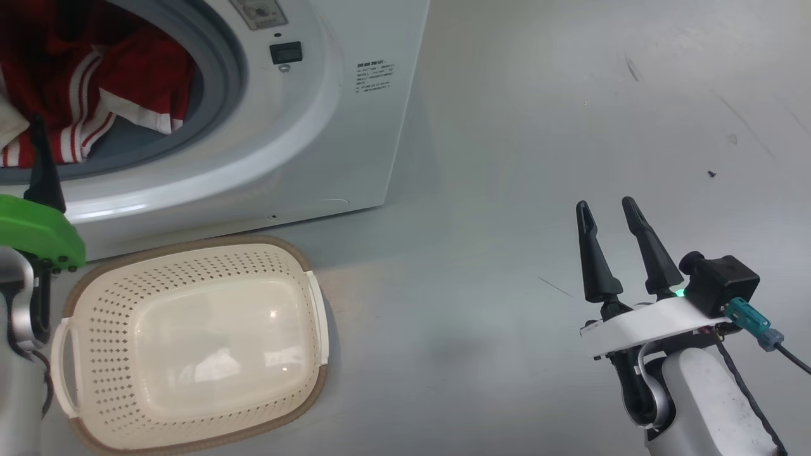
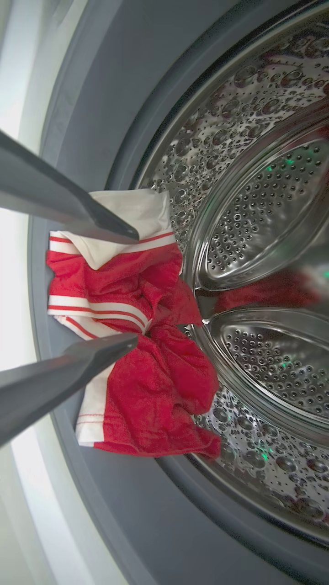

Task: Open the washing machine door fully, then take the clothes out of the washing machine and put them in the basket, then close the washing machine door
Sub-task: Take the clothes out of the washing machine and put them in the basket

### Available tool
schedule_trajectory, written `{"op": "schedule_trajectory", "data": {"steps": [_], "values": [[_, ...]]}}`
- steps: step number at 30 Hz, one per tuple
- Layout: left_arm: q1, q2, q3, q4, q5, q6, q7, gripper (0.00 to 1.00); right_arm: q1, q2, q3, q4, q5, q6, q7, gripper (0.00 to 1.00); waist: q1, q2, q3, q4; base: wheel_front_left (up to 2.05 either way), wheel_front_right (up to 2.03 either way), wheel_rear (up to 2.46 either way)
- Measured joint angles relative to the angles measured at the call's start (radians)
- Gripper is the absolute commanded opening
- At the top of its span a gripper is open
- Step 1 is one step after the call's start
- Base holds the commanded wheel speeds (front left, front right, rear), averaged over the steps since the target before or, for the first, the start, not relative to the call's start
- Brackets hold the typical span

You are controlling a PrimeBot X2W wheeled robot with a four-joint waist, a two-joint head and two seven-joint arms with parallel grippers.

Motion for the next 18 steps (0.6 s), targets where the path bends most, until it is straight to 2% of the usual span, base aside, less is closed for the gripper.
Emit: {"op": "schedule_trajectory", "data": {"steps": [8, 18], "values": [[-0.06, 0.043, 0.001, 0.117, 0.026, 0.003, 0.072, 1.0, -0.024, 0.006, -0.004, 0.001, 0.0, 0.0, 0.0, 1.0, 0.0, 0.0, 0.042, -0.054, 0.0, 0.0, 0.0], [-0.173, 0.09, 0.025, 0.221, 0.04, 0.014, 0.154, 1.0, -0.046, 0.019, 0.01, -0.002, 0.001, 0.0, 0.0, 1.0, 0.0, 0.0, 0.091, -0.083, 0.0, 0.0, 0.0]]}}
